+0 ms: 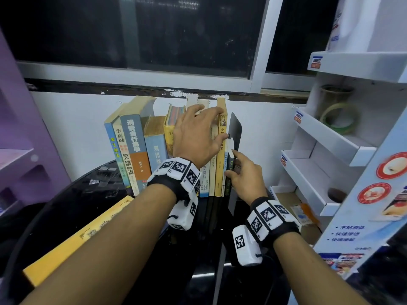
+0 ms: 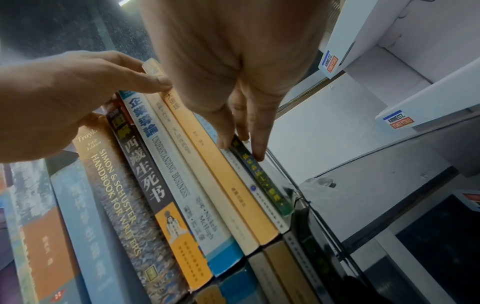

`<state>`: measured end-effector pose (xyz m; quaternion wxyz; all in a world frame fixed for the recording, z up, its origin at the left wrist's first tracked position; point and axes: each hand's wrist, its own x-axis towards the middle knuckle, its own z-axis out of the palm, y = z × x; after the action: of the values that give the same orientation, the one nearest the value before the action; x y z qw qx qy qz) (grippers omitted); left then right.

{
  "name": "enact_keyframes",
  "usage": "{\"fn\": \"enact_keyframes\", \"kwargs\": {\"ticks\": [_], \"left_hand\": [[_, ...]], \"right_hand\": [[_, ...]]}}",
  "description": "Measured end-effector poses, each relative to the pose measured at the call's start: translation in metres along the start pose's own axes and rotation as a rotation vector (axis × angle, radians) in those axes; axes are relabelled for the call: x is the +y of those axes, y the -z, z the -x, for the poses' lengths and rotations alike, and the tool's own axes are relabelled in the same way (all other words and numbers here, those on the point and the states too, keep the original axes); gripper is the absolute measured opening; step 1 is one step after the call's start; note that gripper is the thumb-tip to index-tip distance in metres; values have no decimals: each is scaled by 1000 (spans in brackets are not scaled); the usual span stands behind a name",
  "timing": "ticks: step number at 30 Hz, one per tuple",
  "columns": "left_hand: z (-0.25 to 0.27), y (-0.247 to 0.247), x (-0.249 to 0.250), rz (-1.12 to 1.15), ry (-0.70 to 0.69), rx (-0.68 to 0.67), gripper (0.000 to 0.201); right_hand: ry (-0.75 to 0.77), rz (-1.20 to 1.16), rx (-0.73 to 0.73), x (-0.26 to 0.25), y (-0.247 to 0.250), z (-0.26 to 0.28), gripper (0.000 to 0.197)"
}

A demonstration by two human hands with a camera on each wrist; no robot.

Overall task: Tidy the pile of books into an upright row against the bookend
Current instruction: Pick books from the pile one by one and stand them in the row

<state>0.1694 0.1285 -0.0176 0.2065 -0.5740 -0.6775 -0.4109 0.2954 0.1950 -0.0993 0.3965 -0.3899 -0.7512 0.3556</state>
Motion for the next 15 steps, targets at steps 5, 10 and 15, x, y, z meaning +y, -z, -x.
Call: {"fn": "enact_keyframes", "kwargs": {"ticks": [5,10,15], "left_hand": [[1,1,1,11,2,1,50],[1,1,-1,1,-7,-4,50],[1,1,0,-9,-4,-16,49]], "right_hand": [[-14,-26,7,1,-3,-1,55],[-10,-6,-6,3,-1,0,57],[-23,13,-13,2,1,0,58]]}}
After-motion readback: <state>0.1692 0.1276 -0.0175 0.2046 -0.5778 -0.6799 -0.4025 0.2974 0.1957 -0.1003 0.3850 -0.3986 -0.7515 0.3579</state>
